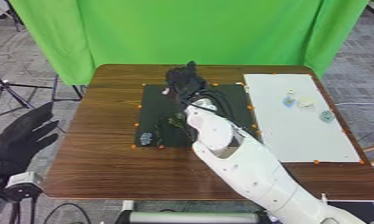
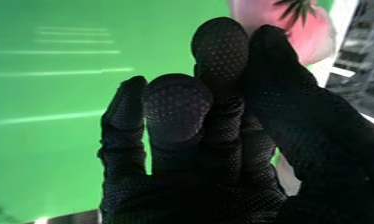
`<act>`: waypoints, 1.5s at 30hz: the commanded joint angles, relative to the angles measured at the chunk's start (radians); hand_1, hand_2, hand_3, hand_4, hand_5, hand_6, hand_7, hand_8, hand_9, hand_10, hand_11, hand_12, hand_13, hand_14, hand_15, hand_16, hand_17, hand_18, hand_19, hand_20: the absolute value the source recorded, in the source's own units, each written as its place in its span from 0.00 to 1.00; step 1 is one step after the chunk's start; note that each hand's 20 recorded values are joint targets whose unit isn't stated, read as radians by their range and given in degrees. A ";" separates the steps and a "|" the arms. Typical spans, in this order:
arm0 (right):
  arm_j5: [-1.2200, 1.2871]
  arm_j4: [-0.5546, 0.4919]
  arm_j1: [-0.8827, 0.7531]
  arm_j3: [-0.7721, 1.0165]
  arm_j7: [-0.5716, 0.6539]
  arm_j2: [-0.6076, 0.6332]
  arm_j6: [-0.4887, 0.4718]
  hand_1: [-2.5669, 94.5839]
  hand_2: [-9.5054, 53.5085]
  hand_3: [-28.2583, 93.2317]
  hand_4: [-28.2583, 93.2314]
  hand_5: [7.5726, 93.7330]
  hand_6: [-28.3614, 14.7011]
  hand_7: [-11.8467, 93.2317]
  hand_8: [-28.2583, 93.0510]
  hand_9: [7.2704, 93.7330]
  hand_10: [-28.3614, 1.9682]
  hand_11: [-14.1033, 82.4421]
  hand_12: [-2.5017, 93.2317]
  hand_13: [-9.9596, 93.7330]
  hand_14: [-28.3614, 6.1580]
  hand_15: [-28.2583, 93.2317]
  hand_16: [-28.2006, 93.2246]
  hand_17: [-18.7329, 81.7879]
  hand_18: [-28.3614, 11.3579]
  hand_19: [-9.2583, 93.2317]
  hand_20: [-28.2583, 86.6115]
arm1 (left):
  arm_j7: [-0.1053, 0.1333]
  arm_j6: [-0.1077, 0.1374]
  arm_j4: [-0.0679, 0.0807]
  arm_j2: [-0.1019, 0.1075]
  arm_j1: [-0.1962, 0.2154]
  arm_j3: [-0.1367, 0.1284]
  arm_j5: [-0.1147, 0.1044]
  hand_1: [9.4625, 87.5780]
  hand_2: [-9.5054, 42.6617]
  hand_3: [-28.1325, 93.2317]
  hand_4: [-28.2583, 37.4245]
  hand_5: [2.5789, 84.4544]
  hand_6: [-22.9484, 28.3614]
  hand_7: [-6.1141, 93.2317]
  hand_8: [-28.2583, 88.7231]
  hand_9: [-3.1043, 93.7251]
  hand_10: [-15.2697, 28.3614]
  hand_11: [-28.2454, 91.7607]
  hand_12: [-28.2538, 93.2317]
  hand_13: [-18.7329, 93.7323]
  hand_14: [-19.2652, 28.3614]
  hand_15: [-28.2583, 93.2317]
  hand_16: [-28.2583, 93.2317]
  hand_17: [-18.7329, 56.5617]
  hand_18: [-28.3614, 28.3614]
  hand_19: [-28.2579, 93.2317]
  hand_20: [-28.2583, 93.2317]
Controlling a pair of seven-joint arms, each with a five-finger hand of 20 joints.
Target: Arrange flowers
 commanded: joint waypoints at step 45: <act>-0.126 0.183 0.019 -0.110 0.024 -0.103 0.065 0.43 0.00 0.89 0.00 0.66 0.72 0.56 0.23 0.81 0.72 0.48 0.50 0.76 0.67 0.82 0.50 0.35 0.21 0.79 0.70 | -0.034 -0.017 0.033 0.074 -0.093 0.056 0.001 0.15 0.19 0.81 0.00 0.22 0.46 0.27 0.15 0.21 0.55 0.33 0.40 0.29 0.63 0.36 0.30 0.10 0.82 0.54 0.31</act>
